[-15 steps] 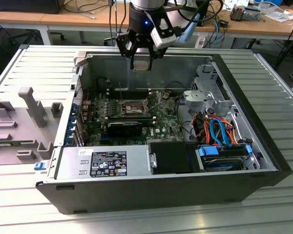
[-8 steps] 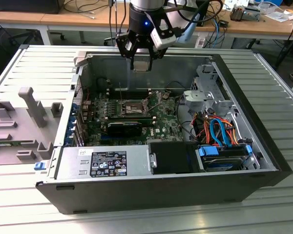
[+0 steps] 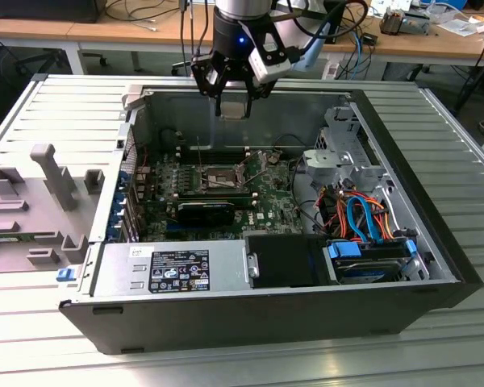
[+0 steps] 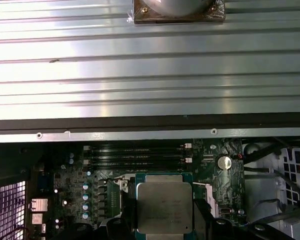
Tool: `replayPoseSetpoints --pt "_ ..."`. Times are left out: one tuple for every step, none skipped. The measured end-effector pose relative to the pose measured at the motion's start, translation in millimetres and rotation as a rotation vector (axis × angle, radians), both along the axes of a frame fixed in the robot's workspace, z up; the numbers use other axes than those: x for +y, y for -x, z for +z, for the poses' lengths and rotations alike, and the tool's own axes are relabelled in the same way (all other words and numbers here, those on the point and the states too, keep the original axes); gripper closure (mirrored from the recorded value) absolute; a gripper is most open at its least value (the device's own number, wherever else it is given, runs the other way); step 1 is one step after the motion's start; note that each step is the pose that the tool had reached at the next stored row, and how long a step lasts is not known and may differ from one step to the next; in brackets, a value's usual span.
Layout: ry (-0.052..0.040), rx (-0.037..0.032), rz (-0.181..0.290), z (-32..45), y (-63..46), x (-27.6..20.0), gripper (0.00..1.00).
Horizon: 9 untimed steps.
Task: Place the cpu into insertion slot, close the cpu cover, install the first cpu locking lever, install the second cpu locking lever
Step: 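Place the cpu into insertion slot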
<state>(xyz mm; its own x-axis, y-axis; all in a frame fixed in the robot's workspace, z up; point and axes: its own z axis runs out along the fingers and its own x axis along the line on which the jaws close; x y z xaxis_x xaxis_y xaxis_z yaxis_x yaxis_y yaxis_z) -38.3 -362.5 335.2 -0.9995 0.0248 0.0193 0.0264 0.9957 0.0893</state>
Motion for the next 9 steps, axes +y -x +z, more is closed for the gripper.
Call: replayPoseSetpoints --pt "0.0000 0.0001 0.000 -0.3 0.0 -0.2 0.46" --pt "0.0000 0.0000 0.000 -0.5 0.0 -0.3 0.46" --pt "0.0000 0.0000 0.000 -0.6 0.0 -0.3 0.46" --pt "0.0000 0.0000 0.000 -0.8 0.1 -0.4 0.46" --pt "0.0000 0.0000 0.000 -1.0 0.1 -0.5 0.46" --pt "0.0000 0.0000 0.000 -1.1 0.1 -0.6 0.46" --pt "0.0000 0.0000 0.000 -1.3 0.1 -0.7 0.46" --pt "0.0000 0.0000 0.000 -1.4 0.1 -0.8 0.46" --pt "0.0000 0.0000 0.000 -1.6 0.1 -0.9 0.46"
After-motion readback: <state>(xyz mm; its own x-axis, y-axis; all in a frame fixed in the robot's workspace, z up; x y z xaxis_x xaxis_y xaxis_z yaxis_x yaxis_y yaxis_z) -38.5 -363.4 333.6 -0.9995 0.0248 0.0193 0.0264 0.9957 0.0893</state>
